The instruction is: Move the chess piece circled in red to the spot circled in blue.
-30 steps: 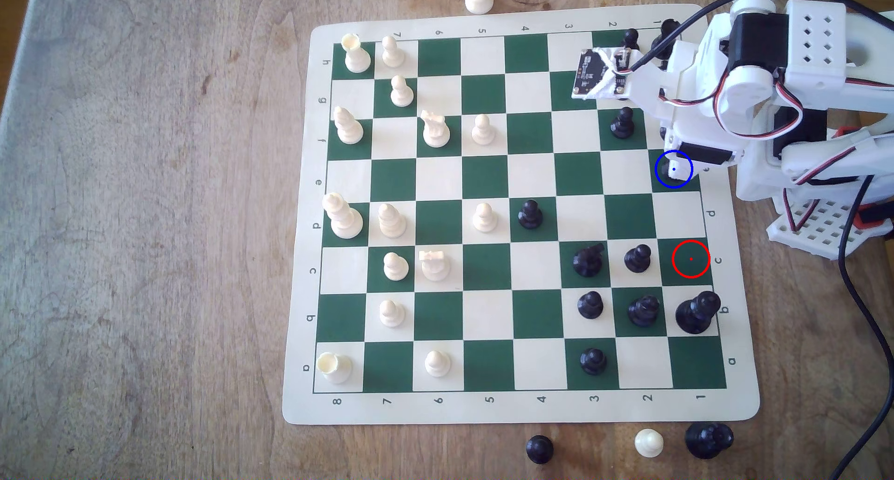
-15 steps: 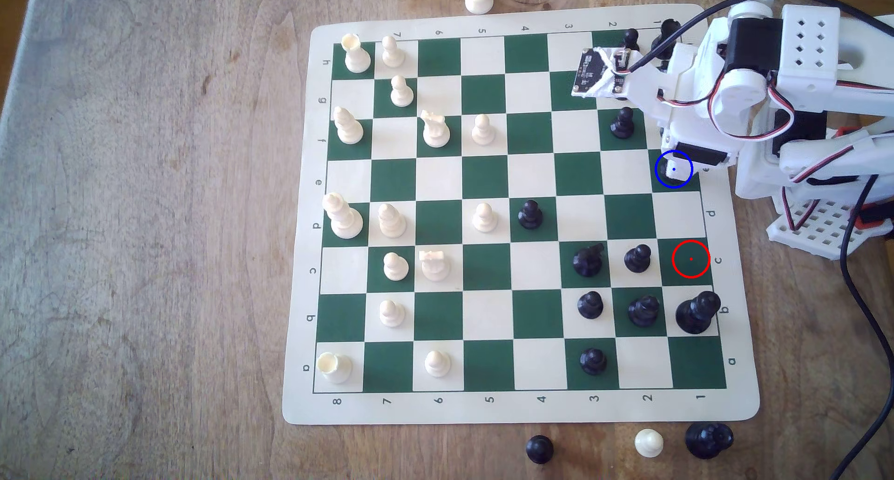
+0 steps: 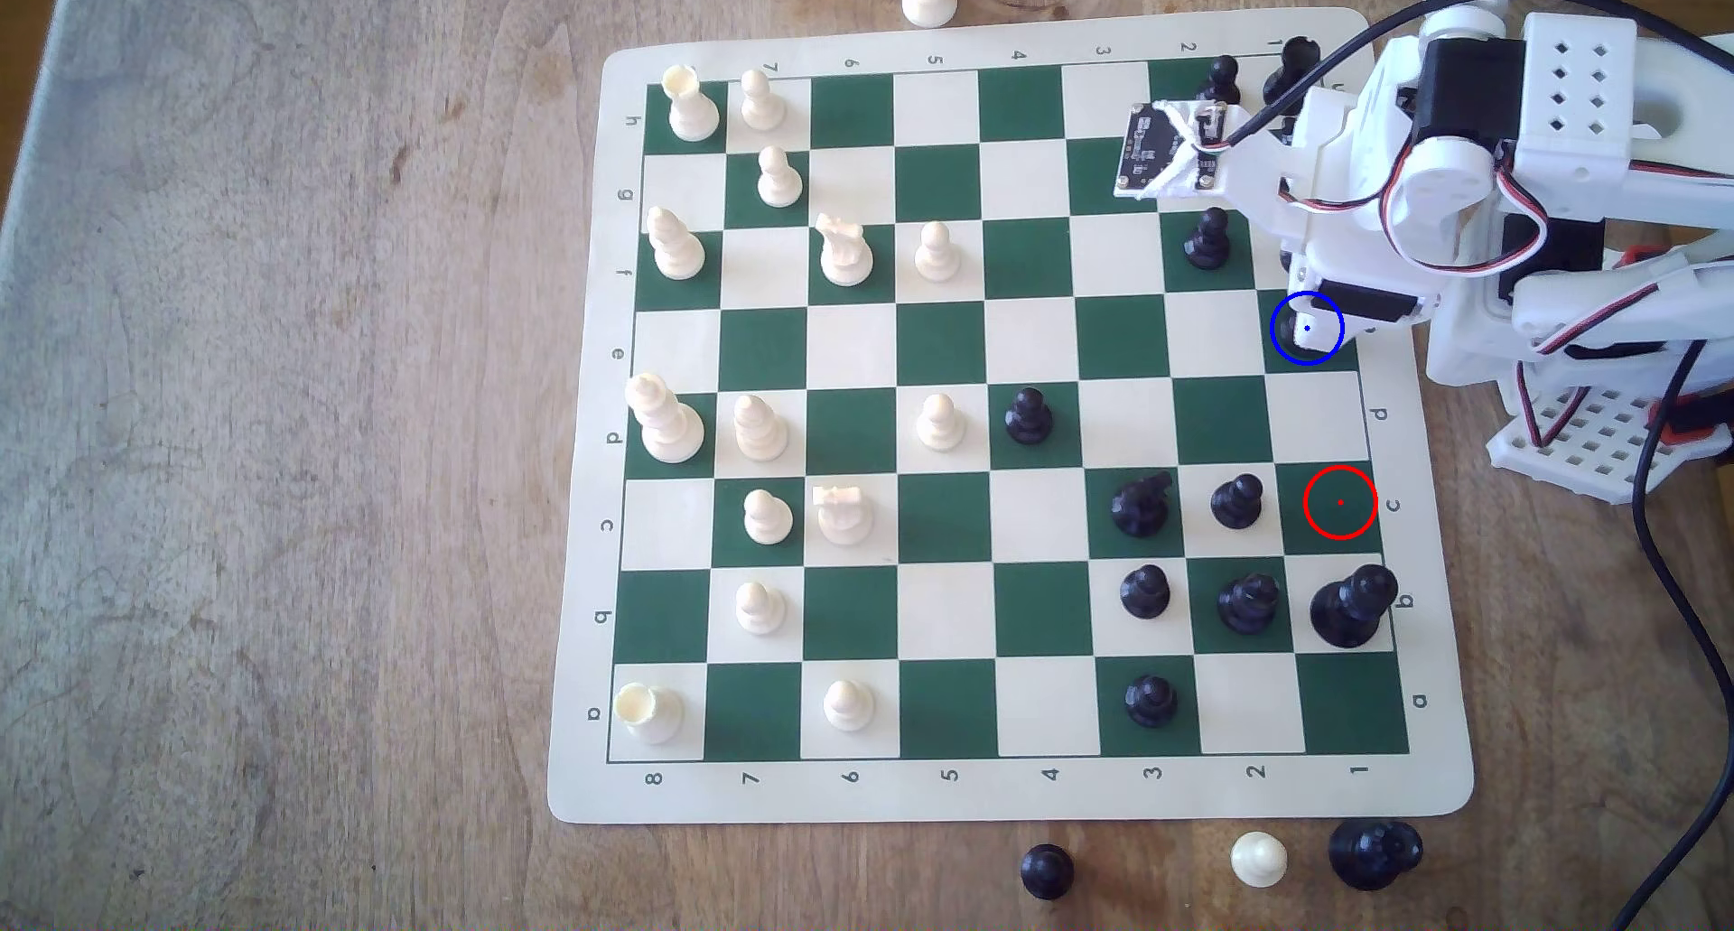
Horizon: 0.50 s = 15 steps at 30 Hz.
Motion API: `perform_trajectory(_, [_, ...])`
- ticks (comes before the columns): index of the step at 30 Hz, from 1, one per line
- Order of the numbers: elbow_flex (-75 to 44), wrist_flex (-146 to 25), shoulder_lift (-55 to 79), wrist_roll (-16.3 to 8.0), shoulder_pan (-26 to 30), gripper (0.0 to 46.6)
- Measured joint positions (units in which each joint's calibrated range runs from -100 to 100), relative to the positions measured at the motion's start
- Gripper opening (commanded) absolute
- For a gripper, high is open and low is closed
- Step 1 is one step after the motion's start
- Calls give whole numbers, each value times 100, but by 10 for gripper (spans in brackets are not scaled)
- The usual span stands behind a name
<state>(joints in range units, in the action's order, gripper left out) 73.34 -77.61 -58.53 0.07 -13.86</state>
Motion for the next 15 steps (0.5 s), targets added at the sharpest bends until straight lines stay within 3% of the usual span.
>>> perform_trajectory(5, [63, 40, -17, 24, -88, 179])
perform_trajectory(15, [99, 24, -59, 122, -184, 212])
